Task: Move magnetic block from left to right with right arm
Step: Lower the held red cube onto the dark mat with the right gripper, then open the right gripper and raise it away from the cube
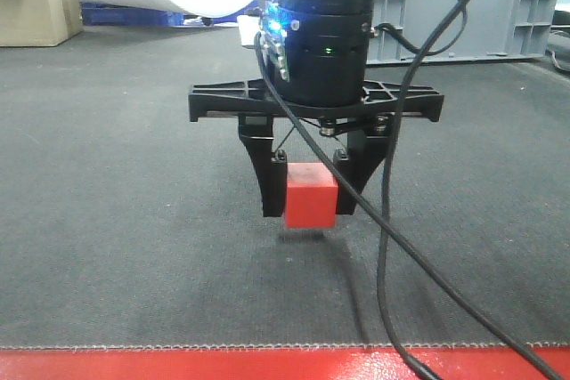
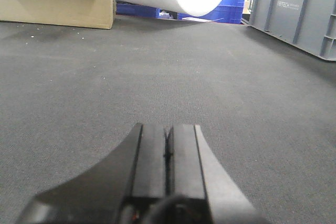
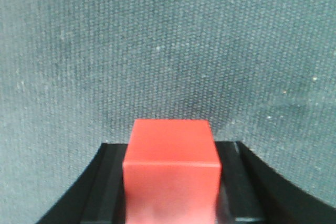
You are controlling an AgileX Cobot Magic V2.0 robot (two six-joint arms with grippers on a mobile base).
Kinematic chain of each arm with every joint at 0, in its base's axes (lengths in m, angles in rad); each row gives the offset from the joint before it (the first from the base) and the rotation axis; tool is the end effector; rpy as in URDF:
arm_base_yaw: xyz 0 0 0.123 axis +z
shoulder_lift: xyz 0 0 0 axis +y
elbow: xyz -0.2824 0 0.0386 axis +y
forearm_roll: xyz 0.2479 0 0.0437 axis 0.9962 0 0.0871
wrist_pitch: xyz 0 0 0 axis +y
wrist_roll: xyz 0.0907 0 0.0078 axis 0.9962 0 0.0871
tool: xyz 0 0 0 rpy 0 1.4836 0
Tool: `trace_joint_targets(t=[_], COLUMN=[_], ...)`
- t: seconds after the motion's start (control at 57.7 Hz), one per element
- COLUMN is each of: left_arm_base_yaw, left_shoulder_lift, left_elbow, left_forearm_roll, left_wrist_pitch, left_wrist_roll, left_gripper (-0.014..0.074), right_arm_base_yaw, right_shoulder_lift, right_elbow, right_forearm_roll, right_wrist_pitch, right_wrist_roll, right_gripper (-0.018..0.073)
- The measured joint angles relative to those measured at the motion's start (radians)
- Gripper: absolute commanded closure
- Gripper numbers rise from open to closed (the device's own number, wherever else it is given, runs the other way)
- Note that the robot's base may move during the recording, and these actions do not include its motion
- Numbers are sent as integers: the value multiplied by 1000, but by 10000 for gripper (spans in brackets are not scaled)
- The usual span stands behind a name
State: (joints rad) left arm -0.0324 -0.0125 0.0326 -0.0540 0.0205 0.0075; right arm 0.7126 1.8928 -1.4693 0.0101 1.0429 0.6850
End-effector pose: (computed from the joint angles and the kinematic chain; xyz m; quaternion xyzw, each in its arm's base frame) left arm 0.0568 -0.0019 0.2009 -0.0045 0.6904 -0.0289 0.7228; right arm 0.2924 0.2537 0.2272 -0.0116 0.9953 0.0650 0.0703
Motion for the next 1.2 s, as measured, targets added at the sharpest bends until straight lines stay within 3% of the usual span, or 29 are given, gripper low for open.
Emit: trace_joint_targets(t=[0.156,0.381,0.554,0.884,1.04,1.196], left_arm_base_yaw=[0,0,0,0,0,0], left_shoulder_lift=[0,0,0,0,0,0], left_elbow=[0,0,0,0,0,0], left_forearm_roll=[0,0,0,0,0,0], left_wrist_pitch=[0,0,0,0,0,0], left_wrist_roll=[0,0,0,0,0,0], left_gripper=[722,722,722,722,722,722], right_arm_base_yaw=[0,0,0,0,0,0], right_shoulder_lift=[10,23,36,-25,-130,-259], right_elbow=[0,0,0,0,15,89], right_forearm_roll=[0,2,2,-10,-65,-139], right_wrist_pitch=[-2,1,3,-10,-12,-42], right_wrist_roll=[15,23,38,41,41,21], right_gripper=[221,52,-20,-22,-19,86])
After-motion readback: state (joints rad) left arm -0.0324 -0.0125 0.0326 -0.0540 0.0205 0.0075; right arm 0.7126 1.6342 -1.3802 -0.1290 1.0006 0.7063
